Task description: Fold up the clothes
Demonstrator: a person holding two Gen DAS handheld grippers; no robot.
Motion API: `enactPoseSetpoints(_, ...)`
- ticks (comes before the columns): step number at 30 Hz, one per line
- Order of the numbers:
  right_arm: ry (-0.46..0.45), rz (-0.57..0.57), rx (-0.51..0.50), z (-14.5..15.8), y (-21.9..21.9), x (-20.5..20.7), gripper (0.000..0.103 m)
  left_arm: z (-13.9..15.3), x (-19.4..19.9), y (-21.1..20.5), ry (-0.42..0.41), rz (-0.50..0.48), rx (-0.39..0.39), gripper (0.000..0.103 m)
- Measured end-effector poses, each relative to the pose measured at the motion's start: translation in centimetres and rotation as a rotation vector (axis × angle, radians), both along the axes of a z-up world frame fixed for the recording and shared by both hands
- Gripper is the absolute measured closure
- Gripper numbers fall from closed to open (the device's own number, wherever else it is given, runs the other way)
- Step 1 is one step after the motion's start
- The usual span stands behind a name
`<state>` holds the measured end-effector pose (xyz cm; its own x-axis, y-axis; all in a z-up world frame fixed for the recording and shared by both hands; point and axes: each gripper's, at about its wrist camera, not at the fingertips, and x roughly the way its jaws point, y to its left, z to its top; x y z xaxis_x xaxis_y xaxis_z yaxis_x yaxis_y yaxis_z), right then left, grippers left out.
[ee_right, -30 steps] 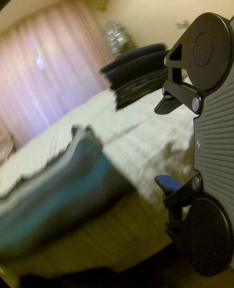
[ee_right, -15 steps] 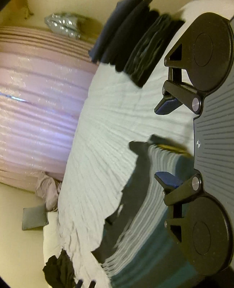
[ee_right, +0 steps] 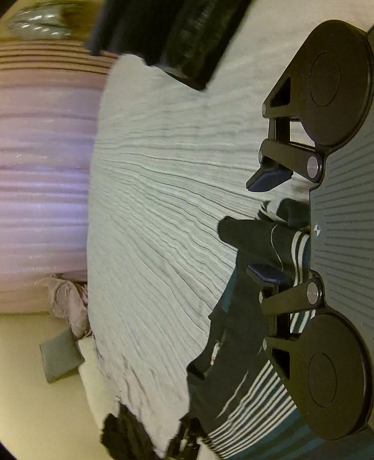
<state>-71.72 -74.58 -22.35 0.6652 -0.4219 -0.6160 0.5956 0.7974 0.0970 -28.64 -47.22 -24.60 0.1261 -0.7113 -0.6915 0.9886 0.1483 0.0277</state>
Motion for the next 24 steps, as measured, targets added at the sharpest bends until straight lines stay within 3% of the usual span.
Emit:
enactPoseSetpoints(1,-0.022,-0.008,0.038,-0.3,-0.5,0.0,0.062,0.0,-0.2,-0.1,-0.007,-0.010,-0.004,0.094)
enactPoseSetpoints(3,-0.037,-0.021,0.072,-0.7,-1.1,0.2,0.073,0.3,-0.8,0.3,-0.032,-0.026,-0.019,0.099)
enactPoseSetpoints(4,-0.038,-0.026,0.080,-0.8,-1.2,0.2,0.090,0.8,-1.0,0.7,-0.035,-0.024,-0.045,0.099)
enactPoseSetpoints(5,-0.032,-0.033,0.078,-0.8,-1.2,0.3,0.094,1.3,-1.1,1.2,-0.038,-0.022,-0.070,0.100)
enactPoseSetpoints(10,-0.064,-0.044,-0.043,2.4,1.2,-1.2,0.097,4.0,-1.0,3.4,-0.048,0.002,-0.195,0.099)
enactPoseSetpoints(14,-0.116,-0.061,-0.109,4.6,1.0,-2.1,0.097,4.3,0.1,2.2,-0.058,0.012,-0.198,0.099)
enactPoseSetpoints(17,-0.113,-0.076,-0.085,3.5,-0.9,-1.1,0.098,2.5,1.2,0.0,-0.044,0.020,-0.151,0.099)
enactPoseSetpoints(24,-0.004,-0.083,-0.009,-2.0,-4.2,1.3,0.097,-2.7,2.7,-2.5,-0.009,0.058,-0.037,0.097)
